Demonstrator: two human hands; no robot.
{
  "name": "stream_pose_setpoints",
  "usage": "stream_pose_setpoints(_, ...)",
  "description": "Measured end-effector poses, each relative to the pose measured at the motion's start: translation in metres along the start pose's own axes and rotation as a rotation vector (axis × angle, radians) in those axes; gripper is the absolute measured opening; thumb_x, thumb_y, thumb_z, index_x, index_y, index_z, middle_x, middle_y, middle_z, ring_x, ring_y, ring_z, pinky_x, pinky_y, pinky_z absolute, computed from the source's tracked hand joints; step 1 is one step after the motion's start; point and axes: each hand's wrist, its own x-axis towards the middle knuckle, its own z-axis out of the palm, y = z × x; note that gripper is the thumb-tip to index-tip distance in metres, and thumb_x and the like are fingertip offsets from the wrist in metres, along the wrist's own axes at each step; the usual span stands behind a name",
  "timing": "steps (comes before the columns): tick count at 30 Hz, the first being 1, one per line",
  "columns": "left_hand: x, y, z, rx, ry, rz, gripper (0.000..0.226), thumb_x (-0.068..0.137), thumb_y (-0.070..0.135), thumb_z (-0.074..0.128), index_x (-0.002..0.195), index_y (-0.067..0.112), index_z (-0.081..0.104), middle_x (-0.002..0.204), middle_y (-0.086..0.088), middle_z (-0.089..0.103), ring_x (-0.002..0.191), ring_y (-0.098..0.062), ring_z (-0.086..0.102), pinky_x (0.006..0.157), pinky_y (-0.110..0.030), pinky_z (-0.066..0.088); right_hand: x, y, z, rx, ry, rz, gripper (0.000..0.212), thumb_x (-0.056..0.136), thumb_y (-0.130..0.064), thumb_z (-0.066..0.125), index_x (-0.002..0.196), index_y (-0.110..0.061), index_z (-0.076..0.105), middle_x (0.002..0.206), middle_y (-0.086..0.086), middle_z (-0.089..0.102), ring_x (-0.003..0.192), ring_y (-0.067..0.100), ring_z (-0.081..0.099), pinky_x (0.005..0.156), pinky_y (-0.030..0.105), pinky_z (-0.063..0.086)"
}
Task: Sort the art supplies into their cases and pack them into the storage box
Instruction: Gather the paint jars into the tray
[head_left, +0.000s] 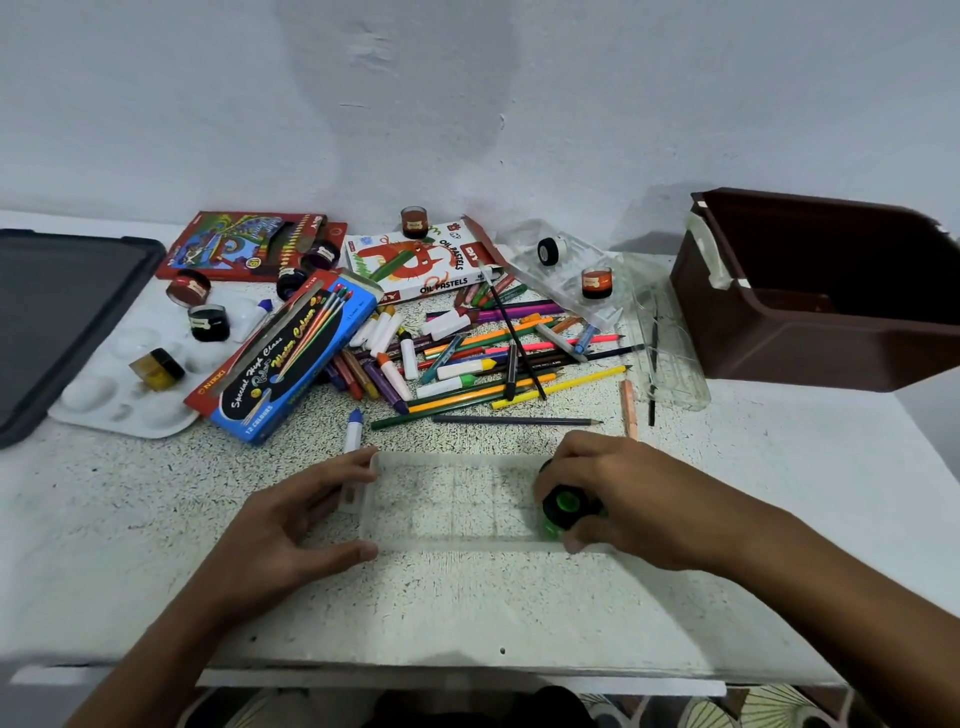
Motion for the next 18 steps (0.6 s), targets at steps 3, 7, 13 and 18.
stream_pose_setpoints(3, 0.000, -0.001, 0.000, -0.003, -0.005, 0.008, 0.060, 0.058, 0.030, 0.087, 0.115, 0.025, 0.068, 0.140, 0.009, 0.055, 0.135, -0.010, 0.044, 0.106, -0.019, 0.038, 0.002, 0.001, 0.003, -0.024, -0.020, 0.009, 0.040, 0.077, -0.029, 0.075, 0.113, -0.030, 0.060, 0.113, -0.010, 0.048, 0.100, 0.014, 0.051, 0.085, 0.031, 0.045)
stream_pose_setpoints(7, 0.000, -0.001, 0.000, 0.008, 0.001, 0.006, 0.062, 0.057, 0.031, 0.087, 0.115, 0.027, 0.067, 0.139, 0.010, 0.055, 0.135, -0.009, 0.045, 0.106, -0.019, 0.038, 0.002, 0.002, 0.008, -0.060, -0.049, 0.011, 0.038, 0.078, -0.030, 0.074, 0.113, -0.028, 0.061, 0.115, -0.010, 0.044, 0.101, 0.016, 0.052, 0.082, 0.029, 0.045)
stream_pose_setpoints(13, 0.000, -0.002, 0.000, 0.056, -0.007, 0.018, 0.062, 0.058, 0.033, 0.086, 0.117, 0.028, 0.066, 0.139, 0.010, 0.054, 0.135, -0.009, 0.044, 0.107, -0.021, 0.039, 0.001, 0.005, 0.009, -0.099, -0.075, -0.006, 0.039, 0.083, -0.030, 0.069, 0.121, -0.029, 0.060, 0.118, -0.009, 0.041, 0.103, 0.017, 0.052, 0.085, 0.031, 0.045)
stream_pose_setpoints(18, 0.000, -0.004, 0.000, 0.097, -0.006, 0.048, 0.060, 0.062, 0.034, 0.085, 0.118, 0.028, 0.065, 0.139, 0.007, 0.053, 0.135, -0.012, 0.044, 0.108, -0.026, 0.039, 0.001, 0.006, 0.011, -0.134, -0.041, -0.047, 0.036, 0.086, -0.028, 0.067, 0.122, -0.027, 0.060, 0.121, -0.006, 0.043, 0.103, 0.017, 0.052, 0.082, 0.032, 0.047)
